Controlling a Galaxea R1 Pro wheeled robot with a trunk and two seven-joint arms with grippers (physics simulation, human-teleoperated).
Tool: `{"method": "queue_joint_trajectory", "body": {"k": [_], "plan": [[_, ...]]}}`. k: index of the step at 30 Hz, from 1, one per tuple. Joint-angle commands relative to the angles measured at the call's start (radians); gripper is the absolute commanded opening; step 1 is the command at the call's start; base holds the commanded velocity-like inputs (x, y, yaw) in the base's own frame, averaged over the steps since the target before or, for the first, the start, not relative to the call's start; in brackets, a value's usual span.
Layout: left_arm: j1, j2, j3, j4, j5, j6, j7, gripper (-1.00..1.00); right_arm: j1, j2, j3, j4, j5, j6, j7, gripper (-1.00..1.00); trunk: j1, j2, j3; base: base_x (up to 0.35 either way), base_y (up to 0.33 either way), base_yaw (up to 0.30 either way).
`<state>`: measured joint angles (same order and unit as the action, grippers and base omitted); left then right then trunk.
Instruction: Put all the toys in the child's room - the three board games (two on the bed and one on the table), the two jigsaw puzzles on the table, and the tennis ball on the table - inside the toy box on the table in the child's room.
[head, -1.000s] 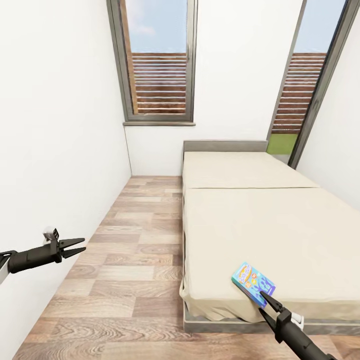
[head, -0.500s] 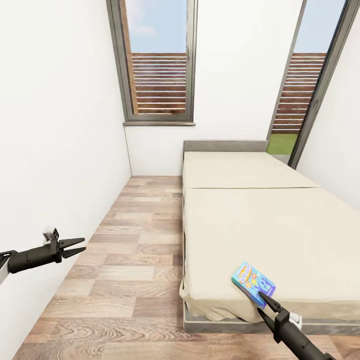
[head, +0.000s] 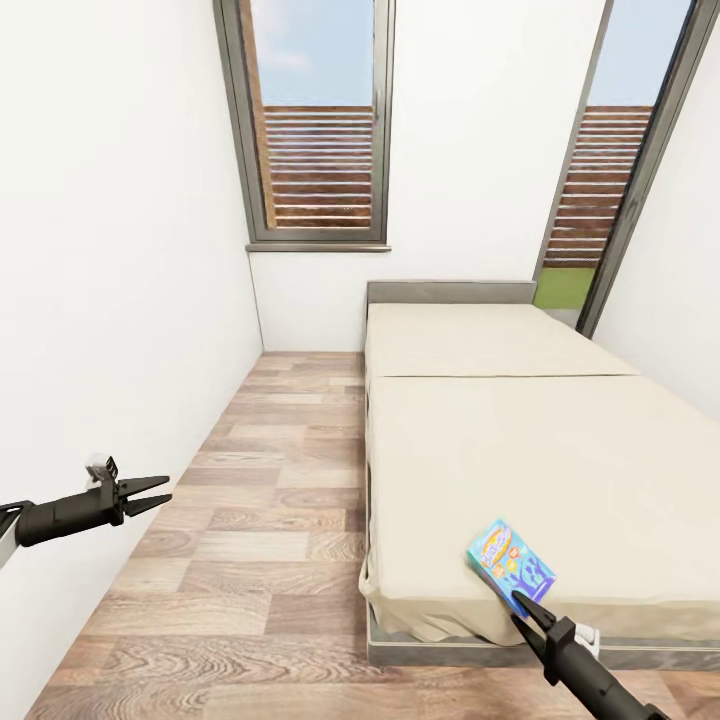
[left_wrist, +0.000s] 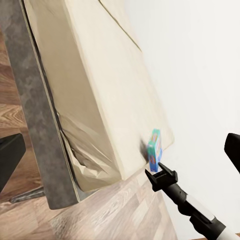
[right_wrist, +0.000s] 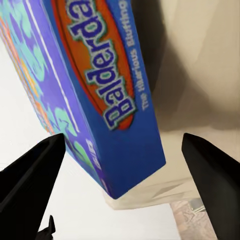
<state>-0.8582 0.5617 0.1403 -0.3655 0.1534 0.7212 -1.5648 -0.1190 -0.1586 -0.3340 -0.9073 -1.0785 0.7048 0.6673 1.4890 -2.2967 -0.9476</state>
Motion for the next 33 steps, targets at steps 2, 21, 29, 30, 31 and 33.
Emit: {"method": "queue_joint_trajectory", "body": {"k": [2,21,29,30,31,33], "plan": [[-0.001,0.000,0.001,0.000,-0.002,0.011,-0.004,1.00,-0.042,0.001,-0.002,0.001,-0.008,0.002,0.001,-1.00,0.000,0.000,-0.001,0.000,0.000,0.000],[-0.001,0.000,0.001,0.000,-0.002,0.009,-0.004,1.00,-0.042,0.001,-0.002,0.001,-0.008,0.002,0.001,-1.00,0.000,0.000,-0.001,0.000,0.000,0.000],[-0.001,0.000,0.001,0.000,-0.002,0.010,-0.004,1.00,-0.042,0.001,-0.002,0.001,-0.008,0.003,0.001,-1.00,-0.019,0.035,0.015,0.000,0.000,0.000],[-0.001,0.000,0.001,0.000,-0.002,0.011,-0.004,1.00,-0.042,0.001,-0.002,0.001,-0.008,0.003,0.001,-1.00,-0.019,0.035,0.015,0.000,0.000,0.000],[-0.001,0.000,0.001,0.000,-0.002,0.011,-0.004,1.00,-0.042,0.001,-0.002,0.001,-0.008,0.003,0.001,-1.00,-0.023,0.042,0.018,0.000,0.000,0.000],[-0.001,0.000,0.001,0.000,-0.002,0.011,-0.004,1.00,-0.042,0.001,-0.002,0.001,-0.008,0.004,0.001,-1.00,-0.031,0.056,0.024,0.000,0.000,0.000]]}}
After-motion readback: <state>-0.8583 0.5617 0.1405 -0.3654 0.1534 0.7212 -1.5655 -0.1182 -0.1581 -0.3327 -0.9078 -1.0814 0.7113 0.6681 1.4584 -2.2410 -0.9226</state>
